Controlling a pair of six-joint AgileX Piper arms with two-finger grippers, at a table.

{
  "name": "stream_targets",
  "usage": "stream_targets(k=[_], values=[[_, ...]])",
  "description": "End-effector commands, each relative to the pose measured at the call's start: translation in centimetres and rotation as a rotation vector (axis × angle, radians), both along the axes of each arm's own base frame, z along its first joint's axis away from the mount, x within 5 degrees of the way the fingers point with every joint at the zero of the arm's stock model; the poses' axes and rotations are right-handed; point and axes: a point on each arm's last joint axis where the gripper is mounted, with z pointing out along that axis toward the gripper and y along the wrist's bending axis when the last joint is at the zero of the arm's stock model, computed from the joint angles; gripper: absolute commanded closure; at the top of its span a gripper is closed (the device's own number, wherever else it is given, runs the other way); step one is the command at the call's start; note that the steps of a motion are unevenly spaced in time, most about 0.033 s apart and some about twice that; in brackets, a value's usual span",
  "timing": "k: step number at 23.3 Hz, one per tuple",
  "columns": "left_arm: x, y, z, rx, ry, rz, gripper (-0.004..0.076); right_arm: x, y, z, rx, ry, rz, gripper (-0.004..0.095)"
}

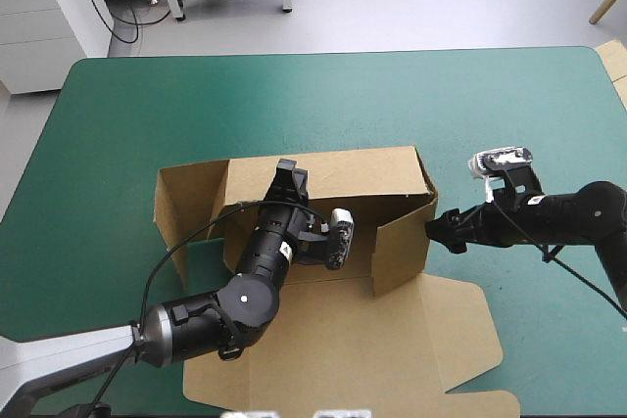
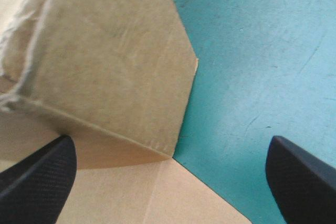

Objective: Fold the box

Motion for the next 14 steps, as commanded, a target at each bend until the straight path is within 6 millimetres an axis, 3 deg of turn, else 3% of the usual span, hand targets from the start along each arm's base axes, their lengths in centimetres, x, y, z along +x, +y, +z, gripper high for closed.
stream_targets(k=[1, 6, 14], values=[[0.1, 0.5, 2.1, -0.025, -0.090, 0.020, 0.0731, -0.5, 1.0, 1.4, 0.015, -0.096, 0.058, 0.0009], [0.1, 0.5, 2.1, -0.025, -0.089, 0.020, 0.0731, -0.1, 2.9, 1.7, -0.009, -0.187, 0.077, 0.0009], [0.1, 0.5, 2.1, -0.025, -0.089, 0.020, 0.0731, -1.8, 6.8, -1.3, -0.076, -0.336, 0.038, 0.0009]])
